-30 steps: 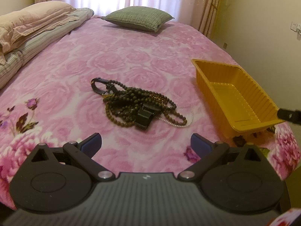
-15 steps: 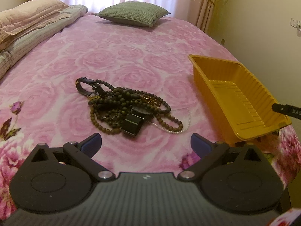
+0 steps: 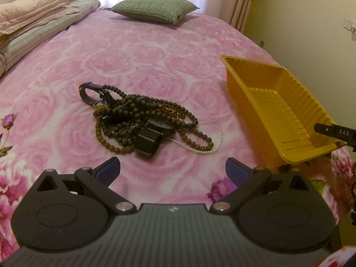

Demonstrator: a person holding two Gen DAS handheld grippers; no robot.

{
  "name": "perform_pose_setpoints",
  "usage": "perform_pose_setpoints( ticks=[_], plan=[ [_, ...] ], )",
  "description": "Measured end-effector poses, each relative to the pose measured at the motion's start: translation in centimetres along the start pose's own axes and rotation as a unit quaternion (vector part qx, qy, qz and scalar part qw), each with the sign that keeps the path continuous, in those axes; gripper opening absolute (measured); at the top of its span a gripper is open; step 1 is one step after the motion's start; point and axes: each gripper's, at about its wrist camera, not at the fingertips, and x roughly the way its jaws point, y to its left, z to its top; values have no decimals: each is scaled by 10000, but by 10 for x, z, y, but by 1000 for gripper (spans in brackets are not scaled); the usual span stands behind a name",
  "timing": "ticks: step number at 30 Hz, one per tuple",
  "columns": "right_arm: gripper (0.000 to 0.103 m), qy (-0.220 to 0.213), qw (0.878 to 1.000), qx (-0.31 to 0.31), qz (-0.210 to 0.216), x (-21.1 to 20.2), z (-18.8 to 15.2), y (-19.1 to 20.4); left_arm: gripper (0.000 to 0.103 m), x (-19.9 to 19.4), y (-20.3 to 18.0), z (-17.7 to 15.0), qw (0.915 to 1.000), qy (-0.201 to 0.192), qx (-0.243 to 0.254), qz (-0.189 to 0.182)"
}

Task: Organize jewelry
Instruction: 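Grasp the yellow tray rim with the right gripper while the left gripper approaches the jewelry, then grasp the black pendant from the bead tangle with the left gripper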

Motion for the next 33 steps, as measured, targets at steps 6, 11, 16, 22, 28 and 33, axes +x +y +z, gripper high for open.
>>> perform_pose_setpoints(
  ticks=[6,11,16,22,28,33],
  plan=[
    [28,122,9999,27,6,4,0,0,100,3,4,-3,10000,35,-48,28],
    [10,151,9999,21,35,3,1,1,100,1,5,-3,10000,-29,-36,74],
    [10,112,9996,-223,-121,-4,2,12,99,-3,5,-3,9998,-168,42,67],
    [8,-61,9967,-680,-449,-21,6,37,96,-7,6,-3,9990,-386,214,108],
    [6,-396,9850,-1428,-883,-38,6,82,90,-6,12,-7,9971,-601,431,175],
    [6,-475,9802,-1622,-1033,-39,2,99,76,3,17,-7,9950,-708,697,134]
  ],
)
